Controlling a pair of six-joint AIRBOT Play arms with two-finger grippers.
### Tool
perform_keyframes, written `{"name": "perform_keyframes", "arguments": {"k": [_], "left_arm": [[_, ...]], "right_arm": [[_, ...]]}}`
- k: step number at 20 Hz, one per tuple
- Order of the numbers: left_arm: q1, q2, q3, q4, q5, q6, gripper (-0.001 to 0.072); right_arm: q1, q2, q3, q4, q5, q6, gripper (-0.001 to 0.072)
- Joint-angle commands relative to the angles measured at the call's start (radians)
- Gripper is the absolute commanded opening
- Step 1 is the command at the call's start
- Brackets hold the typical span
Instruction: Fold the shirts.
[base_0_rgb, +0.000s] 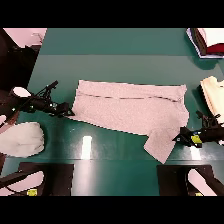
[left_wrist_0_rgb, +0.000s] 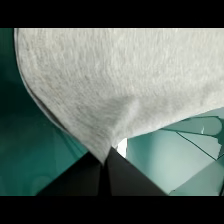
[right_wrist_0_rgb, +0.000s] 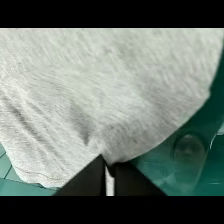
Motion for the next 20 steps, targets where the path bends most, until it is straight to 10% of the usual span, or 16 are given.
{"name": "perform_keyframes", "arguments": {"k": [1,10,20], "left_arm": [[0.0,0.016,0.001,0.026,-0.045,0.0,0.002],[0.0,0.243,-0.006,0.23,-0.274,-0.081,0.0022],[0.0,0.084,0.004,0.027,0.17,-0.129,0.0021]], "right_arm": [[0.044,0.001,0.014,-0.001,0.061,-0.004,0.0015],[0.112,0.136,0.293,-0.192,0.245,0.019,0.0014],[0.2,-0.159,0.585,-0.071,-0.013,-0.022,0.0014]]}}
